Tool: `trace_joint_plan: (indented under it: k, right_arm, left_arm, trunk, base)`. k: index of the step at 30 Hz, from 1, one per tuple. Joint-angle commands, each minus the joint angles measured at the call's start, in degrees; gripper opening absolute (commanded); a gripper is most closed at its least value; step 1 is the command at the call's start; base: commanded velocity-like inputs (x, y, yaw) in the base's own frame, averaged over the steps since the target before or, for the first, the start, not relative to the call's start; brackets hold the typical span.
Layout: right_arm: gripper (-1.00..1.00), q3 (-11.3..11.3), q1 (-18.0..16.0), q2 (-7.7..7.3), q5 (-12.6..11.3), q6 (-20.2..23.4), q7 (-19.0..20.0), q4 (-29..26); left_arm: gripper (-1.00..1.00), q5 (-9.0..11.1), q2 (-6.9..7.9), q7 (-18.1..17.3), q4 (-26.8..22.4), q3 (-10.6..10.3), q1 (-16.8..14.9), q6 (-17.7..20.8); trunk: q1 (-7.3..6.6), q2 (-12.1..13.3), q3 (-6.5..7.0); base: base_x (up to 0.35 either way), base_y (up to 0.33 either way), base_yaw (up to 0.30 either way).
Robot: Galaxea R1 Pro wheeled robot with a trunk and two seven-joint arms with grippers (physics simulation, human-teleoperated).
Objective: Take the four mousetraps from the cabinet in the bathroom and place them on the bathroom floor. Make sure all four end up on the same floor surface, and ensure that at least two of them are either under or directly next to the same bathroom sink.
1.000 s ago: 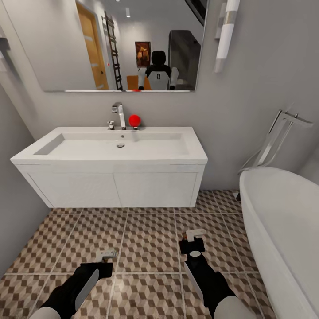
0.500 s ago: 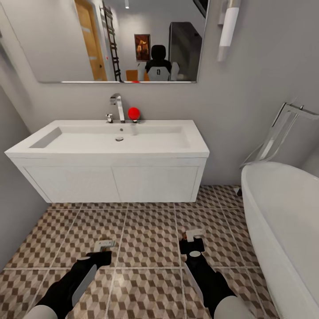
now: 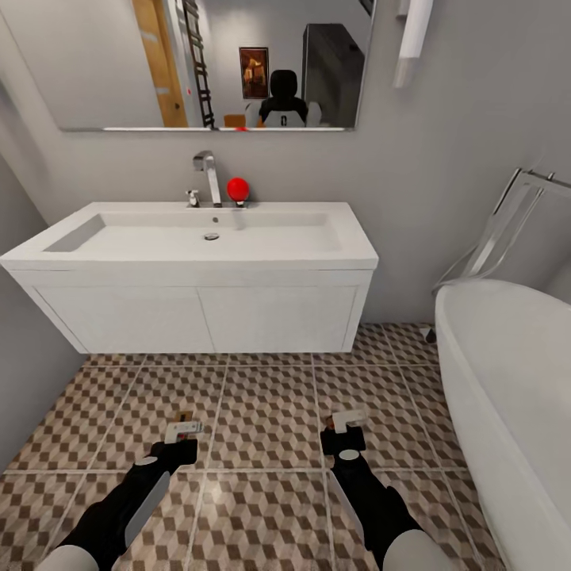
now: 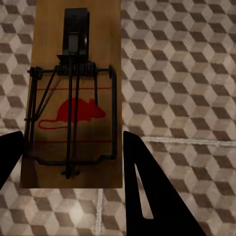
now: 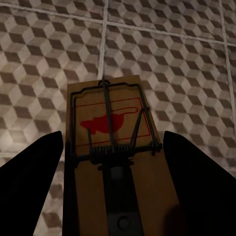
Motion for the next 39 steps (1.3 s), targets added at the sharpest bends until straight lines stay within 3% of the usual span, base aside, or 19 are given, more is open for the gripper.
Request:
trace_joint_plan:
  k: [1,6,18,34,39]
  right_arm:
    - [-1.0,0.1,0.0,0.0,0.4,0.5,-0.2,-0.1]
    - [-1.0,1.7,0.0,0.0,0.4,-0.2,0.1,-0.1]
    - [-1.0,2.5,0.0,0.0,0.1,-9.8,1.0,0.4]
    - [-1.0,2.5,0.0,-0.05,0.1,-11.2,2.8,0.5]
    - [-1.0,2.5,0.0,-0.05,0.1,-12.7,2.8,0.6]
  left_arm:
    - [-1.0,0.5,0.07,0.4,-0.1,-0.3,0.0,0.2]
    - [-1.0,0.5,0.03,0.5,0.0,-1.3,0.0,0.2]
    - [-1.0,0.5,-0.05,0.5,0.0,-2.1,0.0,0.2]
    - [-1.0,0.6,-0.06,0.5,-0.1,-2.1,0.0,0.1]
    - [-1.0,0.6,-0.01,0.5,0.0,-2.1,0.0,-1.9]
  trunk:
    - [0.22,-0.4,-0.32]
    - [1.32,-2.4,-1.66]
    - [3.95,-7.3,-4.81]
    - [7.47,-13.7,-8.98]
    - [8.57,-15.7,-10.31]
  base:
    - [0.0,0.0,0.0]
    - [0.0,0.0,0.0]
    - [0.0,0.0,0.0]
    - [0.0,0.0,0.0]
    - [0.0,0.0,0.0]
